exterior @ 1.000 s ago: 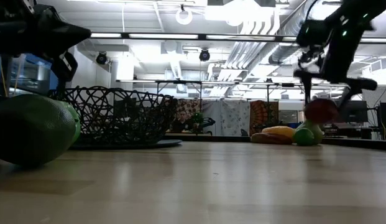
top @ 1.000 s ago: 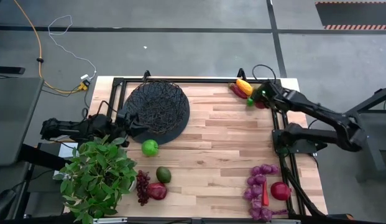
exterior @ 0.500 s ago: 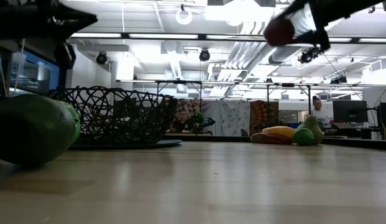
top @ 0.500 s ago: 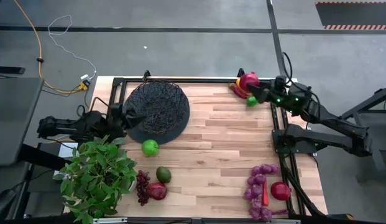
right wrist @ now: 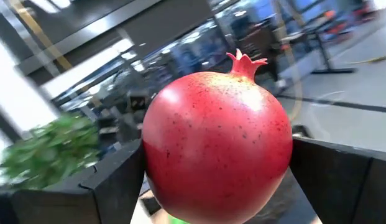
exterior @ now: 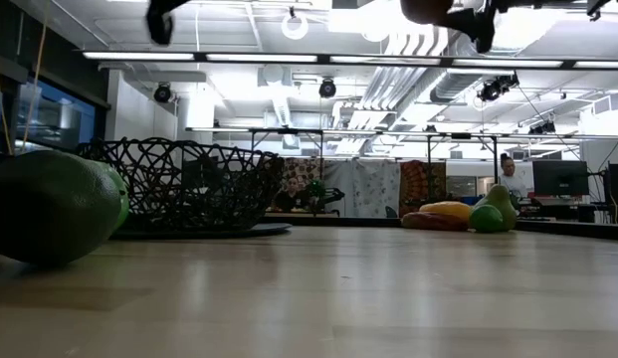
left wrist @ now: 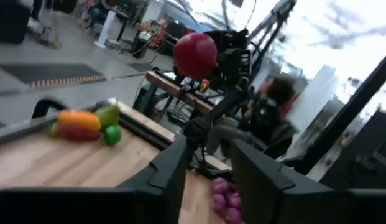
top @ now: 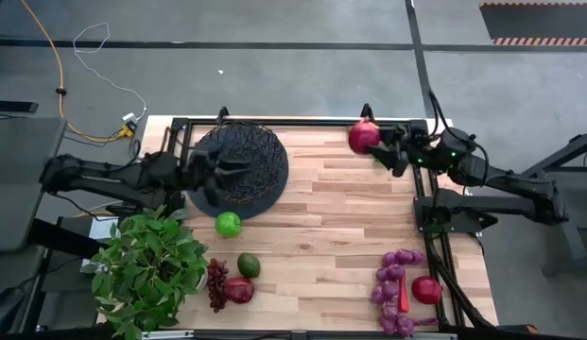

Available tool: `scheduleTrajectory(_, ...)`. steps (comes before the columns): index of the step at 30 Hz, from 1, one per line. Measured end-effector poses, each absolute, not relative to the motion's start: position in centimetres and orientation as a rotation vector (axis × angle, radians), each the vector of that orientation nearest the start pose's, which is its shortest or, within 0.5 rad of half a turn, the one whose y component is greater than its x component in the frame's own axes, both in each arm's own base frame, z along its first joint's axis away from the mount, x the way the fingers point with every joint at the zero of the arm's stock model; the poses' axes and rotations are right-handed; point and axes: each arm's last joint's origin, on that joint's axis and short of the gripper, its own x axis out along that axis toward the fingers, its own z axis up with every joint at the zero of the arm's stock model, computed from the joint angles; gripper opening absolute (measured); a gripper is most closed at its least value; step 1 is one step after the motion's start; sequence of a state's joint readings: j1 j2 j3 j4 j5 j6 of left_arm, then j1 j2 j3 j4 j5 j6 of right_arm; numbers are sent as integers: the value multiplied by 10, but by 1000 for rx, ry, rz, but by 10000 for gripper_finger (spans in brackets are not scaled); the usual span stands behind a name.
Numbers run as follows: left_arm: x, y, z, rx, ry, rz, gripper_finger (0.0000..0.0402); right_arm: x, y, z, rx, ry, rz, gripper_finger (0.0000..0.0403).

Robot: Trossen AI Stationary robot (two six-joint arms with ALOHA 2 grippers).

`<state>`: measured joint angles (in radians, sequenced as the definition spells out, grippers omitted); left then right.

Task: Build produce basket
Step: Put the top pomegranate into the wire basket

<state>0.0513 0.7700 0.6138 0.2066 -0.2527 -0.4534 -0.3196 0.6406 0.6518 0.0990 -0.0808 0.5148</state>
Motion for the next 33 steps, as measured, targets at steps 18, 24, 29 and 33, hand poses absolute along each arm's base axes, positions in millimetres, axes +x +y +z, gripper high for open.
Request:
scheduleTrajectory(18,262,4,352,-167,-12,210,243,196,8,321,226,-90,11,336)
scheduleTrajectory(24,268,-6,346,-109,24,177,242,216,18,313,188,-104,-19,336)
scheduleTrajectory(29,269,-7,344,-141,24,175,243,221,22,310,194,-101,-4,336)
scheduleTrajectory(33,269,-6,344,-146,23,193,243,221,23,311,196,-113,-1,336)
